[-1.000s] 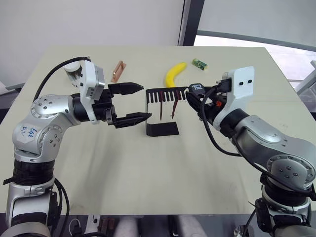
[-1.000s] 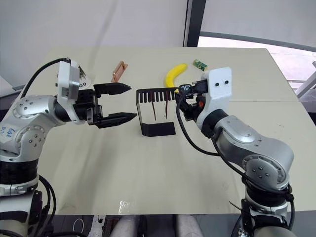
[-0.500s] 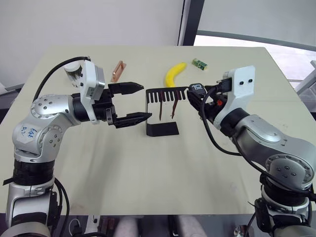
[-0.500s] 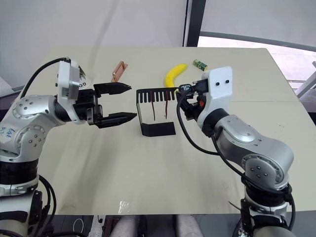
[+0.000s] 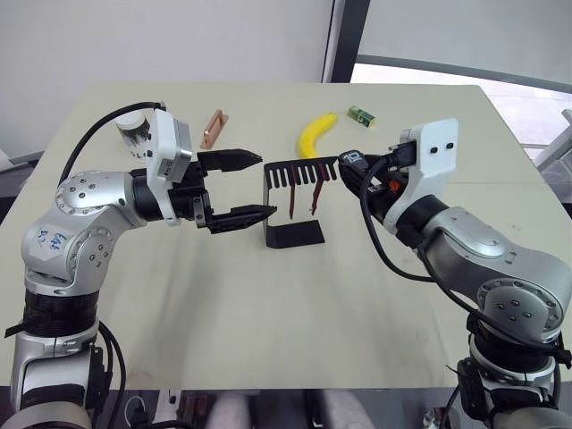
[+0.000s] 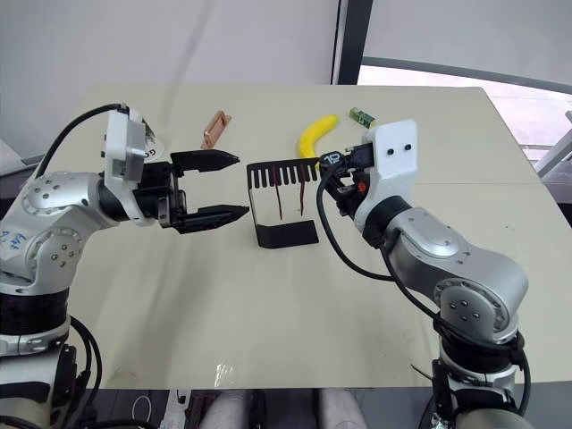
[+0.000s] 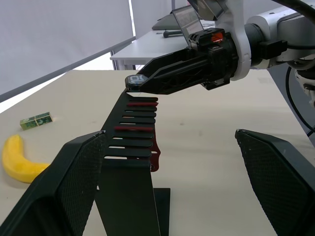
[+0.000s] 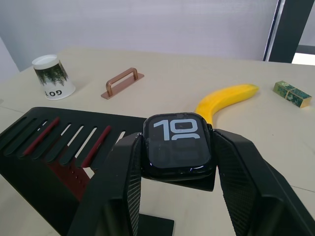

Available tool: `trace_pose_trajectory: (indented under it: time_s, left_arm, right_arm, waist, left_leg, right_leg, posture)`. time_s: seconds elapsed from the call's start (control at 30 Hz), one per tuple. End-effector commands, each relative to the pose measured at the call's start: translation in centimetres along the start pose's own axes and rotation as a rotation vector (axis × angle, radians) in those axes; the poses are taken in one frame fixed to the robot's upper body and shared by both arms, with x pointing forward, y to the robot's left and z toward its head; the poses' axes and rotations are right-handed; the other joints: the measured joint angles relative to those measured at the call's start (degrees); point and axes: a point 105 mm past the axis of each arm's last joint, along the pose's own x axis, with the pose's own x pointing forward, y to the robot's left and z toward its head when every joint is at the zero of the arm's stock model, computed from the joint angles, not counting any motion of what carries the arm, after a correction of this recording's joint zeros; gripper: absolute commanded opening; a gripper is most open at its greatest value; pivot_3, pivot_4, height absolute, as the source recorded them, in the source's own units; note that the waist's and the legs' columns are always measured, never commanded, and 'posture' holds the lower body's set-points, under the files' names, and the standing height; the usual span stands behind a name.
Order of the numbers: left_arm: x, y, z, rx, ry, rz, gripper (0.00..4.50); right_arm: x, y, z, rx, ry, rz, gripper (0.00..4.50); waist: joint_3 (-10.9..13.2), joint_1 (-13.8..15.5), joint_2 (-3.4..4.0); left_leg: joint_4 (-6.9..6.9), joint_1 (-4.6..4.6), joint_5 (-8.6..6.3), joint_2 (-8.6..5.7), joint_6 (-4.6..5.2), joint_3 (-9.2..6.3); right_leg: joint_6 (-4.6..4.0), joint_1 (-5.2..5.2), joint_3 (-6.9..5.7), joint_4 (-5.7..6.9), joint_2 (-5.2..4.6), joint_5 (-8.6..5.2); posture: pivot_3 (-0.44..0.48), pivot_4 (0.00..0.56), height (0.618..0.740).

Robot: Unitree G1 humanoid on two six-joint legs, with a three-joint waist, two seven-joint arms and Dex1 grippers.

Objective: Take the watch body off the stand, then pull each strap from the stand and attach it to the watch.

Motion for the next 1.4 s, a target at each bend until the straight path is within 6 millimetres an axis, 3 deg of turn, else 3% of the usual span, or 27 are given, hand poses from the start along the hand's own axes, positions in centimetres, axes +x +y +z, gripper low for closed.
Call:
trace_pose_trajectory:
  time_s: [0.03,0.37,0.5,0.67,0.77,0.97,1.4]
  left_arm:
    - [0.1,-0.4,1.1,0.042,-0.024,-0.008,4.50]
    - [0.8,-1.2,1.6,0.040,-0.048,-0.062,4.50]
    - [0.9,-2.1,2.0,0.018,-0.069,-0.105,4.50]
    - [1.0,-3.6,2.0,-0.004,-0.075,-0.166,4.50]
    - [1.0,-4.4,1.3,-0.013,-0.051,-0.206,4.50]
    - [1.3,-5.1,0.2,-0.050,-0.043,-0.246,4.50]
    - [1.7,-6.0,-0.7,-0.046,-0.021,-0.272,4.50]
  right_arm:
    - [-0.8,0.2,2.2,-0.036,-0.088,0.024,1.68]
    - [-2.7,-1.0,3.8,0.024,-0.175,0.049,1.68]
    - [-4.7,-2.8,3.1,0.024,-0.160,0.006,1.68]
    - [-8.3,-7.3,-2.1,-0.005,-0.001,-0.228,1.68]
    - [-9.6,-8.2,-5.5,-0.023,0.096,-0.292,1.68]
    - [-10.2,-9.0,-10.7,-0.012,0.187,-0.359,1.68]
    - [-10.2,-10.2,-15.3,-0.008,0.238,-0.396,1.68]
  waist:
    - [0.0,0.0,0.00]
    - [0.0,0.1,0.00]
    - [0.0,0.3,0.00]
    - [0.0,0.9,0.00]
    - [0.0,0.8,0.01]
    - [0.0,0.5,0.01]
    - [0.0,1.4,0.01]
  left_leg:
    - [0.00,0.00,0.00,0.00,0.00,0.00]
    - [-0.03,-0.03,0.00,0.00,0.00,-0.02]
    - [-0.04,-0.11,-0.01,-0.01,0.02,-0.03]
    - [-0.02,-0.35,-0.01,-0.01,0.03,-0.26]
    - [0.00,-0.37,0.00,-0.02,0.01,-0.22]
    - [-0.01,-0.18,0.09,-0.03,-0.12,-0.22]
    - [-0.03,-0.09,0.08,-0.05,-0.12,-0.12]
  right_leg:
    - [0.00,0.00,0.00,-0.01,0.00,0.00]
    - [0.00,0.00,-0.02,-0.04,0.01,0.00]
    - [0.01,0.00,-0.03,-0.13,-0.01,0.01]
    - [0.03,0.02,-0.16,-0.37,0.02,0.02]
    - [0.04,0.01,-0.12,-0.40,0.06,0.02]
    - [0.04,0.06,-0.08,-0.49,0.10,0.02]
    - [0.04,0.06,0.01,-0.38,0.08,0.02]
  posture:
    - [0.000,0.150,0.740]
    - [0.000,0.150,0.740]
    - [0.000,0.150,0.740]
    - [0.000,0.150,0.740]
    - [0.000,0.150,0.740]
    - [0.000,0.150,0.740]
    - [0.000,0.150,0.740]
